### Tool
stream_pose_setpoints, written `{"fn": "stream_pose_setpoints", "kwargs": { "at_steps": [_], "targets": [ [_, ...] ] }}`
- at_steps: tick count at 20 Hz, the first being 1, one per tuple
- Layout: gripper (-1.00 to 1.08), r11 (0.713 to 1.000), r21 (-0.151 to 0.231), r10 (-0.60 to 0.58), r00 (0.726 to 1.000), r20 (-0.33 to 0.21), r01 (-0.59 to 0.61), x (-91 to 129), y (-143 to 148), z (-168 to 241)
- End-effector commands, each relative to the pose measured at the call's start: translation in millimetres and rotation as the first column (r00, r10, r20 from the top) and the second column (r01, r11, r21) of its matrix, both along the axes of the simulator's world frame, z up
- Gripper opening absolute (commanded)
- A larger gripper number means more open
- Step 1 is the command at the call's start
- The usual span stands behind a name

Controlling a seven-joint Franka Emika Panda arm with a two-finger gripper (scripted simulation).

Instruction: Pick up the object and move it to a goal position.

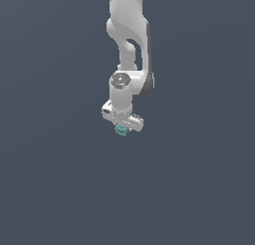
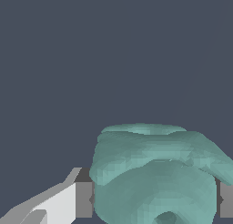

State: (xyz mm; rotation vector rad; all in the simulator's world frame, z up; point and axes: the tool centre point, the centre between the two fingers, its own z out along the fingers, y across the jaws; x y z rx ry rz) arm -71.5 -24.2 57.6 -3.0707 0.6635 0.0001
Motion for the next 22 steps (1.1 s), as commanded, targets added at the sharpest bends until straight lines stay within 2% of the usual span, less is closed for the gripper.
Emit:
{"fn": "stream_pose_setpoints", "kwargs": {
  "at_steps": [1,22],
  "targets": [
    [-1.0,1.0,0.0,0.0,1.0,0.001,0.0,9,0,10],
    [-1.0,1.0,-0.001,0.0,1.0,0.001,0.0,123,2,129]
  ]
}}
